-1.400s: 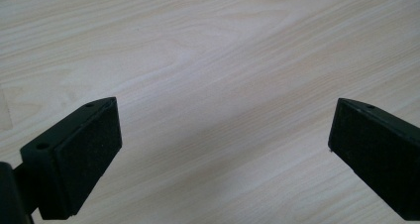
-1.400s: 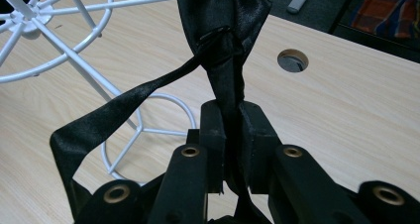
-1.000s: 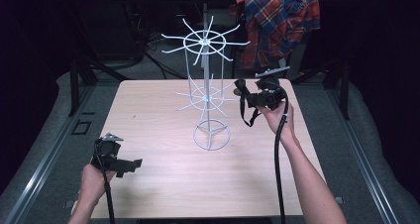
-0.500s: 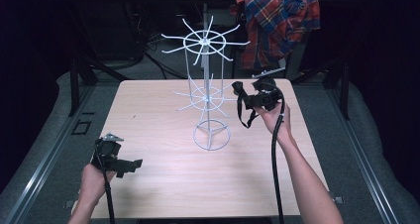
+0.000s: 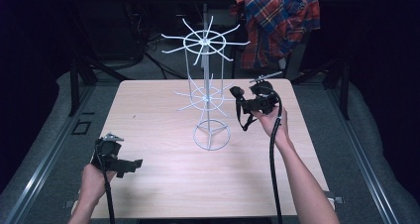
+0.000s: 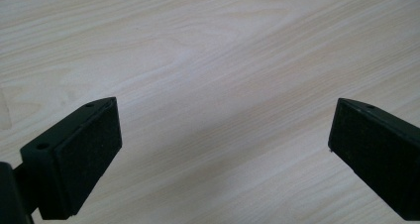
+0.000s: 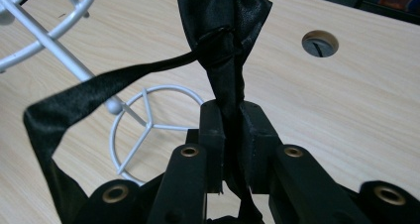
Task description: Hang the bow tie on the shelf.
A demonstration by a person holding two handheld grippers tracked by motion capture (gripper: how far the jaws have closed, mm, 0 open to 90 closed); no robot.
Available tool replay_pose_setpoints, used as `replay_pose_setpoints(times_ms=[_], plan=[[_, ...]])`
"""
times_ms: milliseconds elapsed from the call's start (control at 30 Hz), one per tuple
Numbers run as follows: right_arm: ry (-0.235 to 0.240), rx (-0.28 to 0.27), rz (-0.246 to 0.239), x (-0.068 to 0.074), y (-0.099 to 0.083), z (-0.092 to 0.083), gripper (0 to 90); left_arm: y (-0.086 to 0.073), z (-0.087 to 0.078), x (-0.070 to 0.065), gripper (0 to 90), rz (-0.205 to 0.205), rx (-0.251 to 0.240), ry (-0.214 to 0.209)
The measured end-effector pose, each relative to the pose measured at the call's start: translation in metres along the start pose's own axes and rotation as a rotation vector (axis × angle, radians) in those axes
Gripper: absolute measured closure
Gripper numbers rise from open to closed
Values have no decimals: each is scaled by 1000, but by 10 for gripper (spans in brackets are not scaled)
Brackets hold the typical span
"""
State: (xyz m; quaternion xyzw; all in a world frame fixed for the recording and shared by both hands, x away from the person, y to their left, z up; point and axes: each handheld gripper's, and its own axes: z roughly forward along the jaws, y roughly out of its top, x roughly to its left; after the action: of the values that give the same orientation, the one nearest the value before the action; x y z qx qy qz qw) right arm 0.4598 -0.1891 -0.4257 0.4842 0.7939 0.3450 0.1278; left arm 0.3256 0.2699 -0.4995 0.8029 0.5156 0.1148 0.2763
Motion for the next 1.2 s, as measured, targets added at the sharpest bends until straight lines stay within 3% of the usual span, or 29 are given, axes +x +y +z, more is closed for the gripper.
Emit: replay_pose_setpoints(times_ms=[500,900,1200], plan=[[39,-6,42,-2,-12,11,800,0,1,0,1,1,5,3],[37,-66,77,1,-21,21,769,2,2,-5,2,27,14,-2],[49,-101,109,3,-22,30,754,2,2,-4,2,17,8,-1]])
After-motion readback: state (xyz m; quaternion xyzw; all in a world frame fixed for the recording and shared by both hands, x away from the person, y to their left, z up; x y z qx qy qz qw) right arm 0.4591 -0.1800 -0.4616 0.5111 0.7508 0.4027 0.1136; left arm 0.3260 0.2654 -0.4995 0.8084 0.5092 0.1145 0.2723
